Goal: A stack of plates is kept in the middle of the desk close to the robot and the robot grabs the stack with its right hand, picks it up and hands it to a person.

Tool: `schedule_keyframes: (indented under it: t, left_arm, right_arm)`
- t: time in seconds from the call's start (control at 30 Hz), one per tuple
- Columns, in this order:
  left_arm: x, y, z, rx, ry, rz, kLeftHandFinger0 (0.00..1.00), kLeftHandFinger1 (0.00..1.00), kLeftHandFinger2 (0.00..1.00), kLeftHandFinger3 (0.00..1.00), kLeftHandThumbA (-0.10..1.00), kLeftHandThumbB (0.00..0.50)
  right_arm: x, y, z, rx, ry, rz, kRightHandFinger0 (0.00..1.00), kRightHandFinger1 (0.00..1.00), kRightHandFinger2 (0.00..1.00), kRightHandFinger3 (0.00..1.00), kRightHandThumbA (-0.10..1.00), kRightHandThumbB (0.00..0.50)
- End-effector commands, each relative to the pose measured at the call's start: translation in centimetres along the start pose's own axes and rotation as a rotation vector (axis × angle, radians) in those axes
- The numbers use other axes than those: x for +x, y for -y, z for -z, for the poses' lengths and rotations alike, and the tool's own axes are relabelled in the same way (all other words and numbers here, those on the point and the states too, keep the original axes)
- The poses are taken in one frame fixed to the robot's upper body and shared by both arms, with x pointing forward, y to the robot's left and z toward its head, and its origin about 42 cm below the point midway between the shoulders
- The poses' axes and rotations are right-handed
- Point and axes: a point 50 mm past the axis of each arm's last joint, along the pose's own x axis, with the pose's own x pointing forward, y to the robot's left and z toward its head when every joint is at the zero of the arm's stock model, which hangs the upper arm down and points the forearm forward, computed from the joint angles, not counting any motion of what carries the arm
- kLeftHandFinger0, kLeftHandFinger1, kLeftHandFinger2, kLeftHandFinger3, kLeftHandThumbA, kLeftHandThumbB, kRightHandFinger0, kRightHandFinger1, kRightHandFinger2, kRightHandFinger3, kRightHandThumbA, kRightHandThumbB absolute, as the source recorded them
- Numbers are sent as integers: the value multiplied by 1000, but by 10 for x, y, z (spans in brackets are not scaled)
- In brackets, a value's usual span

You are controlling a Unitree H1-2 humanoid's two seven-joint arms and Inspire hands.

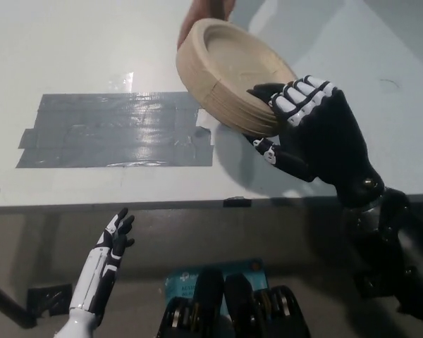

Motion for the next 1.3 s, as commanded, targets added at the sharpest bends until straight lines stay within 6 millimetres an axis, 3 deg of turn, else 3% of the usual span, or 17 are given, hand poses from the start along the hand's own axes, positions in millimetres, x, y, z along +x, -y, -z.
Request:
schedule_keyframes:
  t: [0.0, 0.13, 0.27, 0.4, 0.5, 0.57, 0.67, 0.7, 0.73, 0.77, 0.8, 0.83, 0.87, 0.93, 1.07, 1.27]
  left_arm:
    - [-4, -2, -9, 1, 47, 27, 932, 1000, 1000, 1000, 1000, 0]
    - [-4, -2, -10, 6, 44, 26, 947, 1000, 1000, 1000, 1000, 0]
    - [-4, -2, -10, 6, 43, 23, 954, 1000, 1000, 1000, 1000, 0]
    - [-3, -2, -10, 14, 51, 26, 949, 1000, 1000, 1000, 1000, 0]
    - [-4, -2, -9, 16, 52, 27, 947, 1000, 1000, 1000, 1000, 0]
    - [-5, -2, -9, 15, 49, 30, 951, 1000, 1000, 1000, 1000, 0]
    - [-6, -2, -9, 13, 51, 32, 949, 1000, 1000, 1000, 1000, 0]
    - [-6, -2, -10, 12, 49, 32, 951, 1000, 1000, 1000, 1000, 0]
    - [-5, -2, -10, 13, 49, 32, 951, 1000, 1000, 1000, 1000, 0]
    - [-5, -2, -11, 15, 50, 33, 952, 1000, 1000, 1000, 1000, 0]
    - [-5, -2, -11, 17, 50, 34, 952, 1000, 1000, 1000, 1000, 0]
    - [-4, -2, -10, 18, 53, 34, 948, 1000, 1000, 1000, 1000, 0]
    - [-4, -2, -10, 16, 55, 36, 948, 1000, 1000, 1000, 1000, 0]
    - [-4, -2, -10, 15, 52, 39, 949, 1000, 1000, 1000, 1000, 0]
    - [-3, -2, -11, 19, 51, 42, 926, 1000, 1000, 1000, 1000, 0]
    - [0, -2, -13, 17, 64, 39, 921, 1000, 1000, 1000, 1000, 0]
  right_arm:
    - [15, 12, 7, -35, 30, 25, 0, 0, 545, 97, -100, 274]
    - [28, 2, 19, -54, 25, 20, 0, 0, 566, 33, -100, 268]
    - [49, -9, 34, -84, 13, -16, 0, 59, 680, 99, -100, 251]
    - [70, -28, 53, -120, -7, -45, 0, 37, 658, 83, -100, 269]
    - [79, -39, 64, -147, -30, -86, 0, 82, 737, 122, -100, 259]
    - [85, -44, 69, -157, -57, -113, 0, 179, 849, 145, -100, 256]
    - [90, -50, 73, -153, -74, -94, 0, 267, 905, 187, -100, 266]
    - [91, -51, 74, -150, -88, -88, 102, 435, 934, 290, -24, 280]
    - [91, -53, 75, -146, -107, -93, 363, 727, 1000, 626, 126, 368]
    - [91, -55, 75, -138, -139, -116, 680, 1000, 1000, 969, 311, 369]
    - [92, -56, 76, -135, -155, -138, 843, 1000, 1000, 1000, 350, 384]
    - [91, -58, 76, -119, -176, -174, 1000, 1000, 1000, 1000, 521, 438]
    - [90, -59, 73, -100, -207, -231, 1000, 1000, 1000, 1000, 602, 474]
    - [88, -59, 70, -88, -219, -263, 1000, 1000, 1000, 1000, 646, 495]
    - [80, -54, 65, -50, -239, -327, 1000, 1000, 1000, 1000, 707, 500]
    - [68, -30, 54, 64, -280, -364, 1000, 1000, 1000, 1000, 918, 500]
